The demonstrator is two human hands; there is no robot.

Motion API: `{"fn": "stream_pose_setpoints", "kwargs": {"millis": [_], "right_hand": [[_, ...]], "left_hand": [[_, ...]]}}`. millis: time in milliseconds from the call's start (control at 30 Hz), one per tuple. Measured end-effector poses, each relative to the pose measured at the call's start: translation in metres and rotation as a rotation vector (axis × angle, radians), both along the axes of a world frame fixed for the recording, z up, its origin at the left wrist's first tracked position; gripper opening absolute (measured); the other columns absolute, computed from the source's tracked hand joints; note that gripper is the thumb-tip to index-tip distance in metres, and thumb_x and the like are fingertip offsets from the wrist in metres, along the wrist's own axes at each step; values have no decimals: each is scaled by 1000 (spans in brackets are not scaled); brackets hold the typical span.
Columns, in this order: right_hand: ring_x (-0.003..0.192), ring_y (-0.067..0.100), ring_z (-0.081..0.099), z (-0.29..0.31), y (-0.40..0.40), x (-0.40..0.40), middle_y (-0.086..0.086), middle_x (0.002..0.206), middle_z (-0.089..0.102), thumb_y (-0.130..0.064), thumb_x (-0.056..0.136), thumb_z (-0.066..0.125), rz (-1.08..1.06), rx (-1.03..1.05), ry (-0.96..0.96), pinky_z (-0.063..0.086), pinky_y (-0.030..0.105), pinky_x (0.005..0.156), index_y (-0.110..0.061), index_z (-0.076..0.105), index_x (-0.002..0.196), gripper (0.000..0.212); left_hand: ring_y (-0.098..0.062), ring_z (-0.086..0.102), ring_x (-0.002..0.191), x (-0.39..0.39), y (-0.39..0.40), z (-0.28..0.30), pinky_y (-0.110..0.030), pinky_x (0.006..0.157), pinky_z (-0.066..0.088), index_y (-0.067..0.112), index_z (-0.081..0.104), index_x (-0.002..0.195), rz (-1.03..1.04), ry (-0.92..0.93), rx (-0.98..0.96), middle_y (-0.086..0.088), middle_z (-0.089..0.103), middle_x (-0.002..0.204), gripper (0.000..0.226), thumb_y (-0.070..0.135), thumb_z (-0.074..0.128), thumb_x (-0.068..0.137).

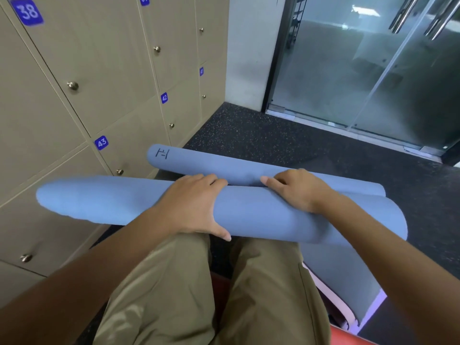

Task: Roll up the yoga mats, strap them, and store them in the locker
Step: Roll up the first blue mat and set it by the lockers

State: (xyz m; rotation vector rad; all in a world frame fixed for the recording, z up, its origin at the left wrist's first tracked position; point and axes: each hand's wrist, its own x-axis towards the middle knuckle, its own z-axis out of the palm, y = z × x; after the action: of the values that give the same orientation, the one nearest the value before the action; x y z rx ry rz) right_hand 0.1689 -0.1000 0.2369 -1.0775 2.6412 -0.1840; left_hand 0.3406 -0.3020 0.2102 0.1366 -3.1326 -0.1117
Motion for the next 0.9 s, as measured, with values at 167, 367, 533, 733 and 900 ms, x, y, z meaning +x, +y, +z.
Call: {"fn": "stream_pose_setpoints", "kwargs": {"millis": [167, 367, 533, 733, 900], "right_hand": [[125, 20, 51, -2, 24, 21, -8, 138, 54, -99, 70, 33, 302, -4, 275, 41, 39, 103, -33, 40, 149, 102], [132, 23, 46, -17, 30, 8, -4, 148, 42, -83, 52, 74, 319, 104, 347, 35, 40, 110, -33, 14, 161, 135], [131, 23, 47, -13, 21, -6, -6, 147, 45, -74, 58, 78, 284, 66, 322, 35, 42, 108, -36, 20, 159, 123], [122, 28, 56, 9, 17, -15, -1, 139, 56, -76, 56, 70, 261, -12, 486, 42, 46, 99, -32, 35, 156, 115], [125, 28, 54, 59, 23, -8, -1, 142, 55, -75, 55, 75, 245, -62, 556, 41, 46, 101, -32, 34, 156, 118]], "left_hand": [[-13, 59, 101, -20, -13, 11, -36, 80, 51, 37, 54, 121, 52, -134, 138, 19, 61, 108, 92, 91, 70, 48], [-15, 56, 103, -51, -30, 21, -33, 77, 45, 35, 51, 134, 74, -387, 264, 16, 59, 114, 101, 88, 75, 52], [-20, 44, 134, -37, -35, 15, -43, 109, 42, 41, 24, 157, -30, -142, 11, 8, 38, 155, 130, 90, 72, 46], [-29, 57, 123, -18, -44, 9, -38, 97, 46, 35, 20, 163, -105, 241, -318, -8, 51, 146, 139, 73, 85, 46], [-35, 60, 111, -19, -49, 56, -45, 87, 50, 27, 24, 162, -146, 373, -353, -11, 54, 137, 123, 60, 82, 59]]}}
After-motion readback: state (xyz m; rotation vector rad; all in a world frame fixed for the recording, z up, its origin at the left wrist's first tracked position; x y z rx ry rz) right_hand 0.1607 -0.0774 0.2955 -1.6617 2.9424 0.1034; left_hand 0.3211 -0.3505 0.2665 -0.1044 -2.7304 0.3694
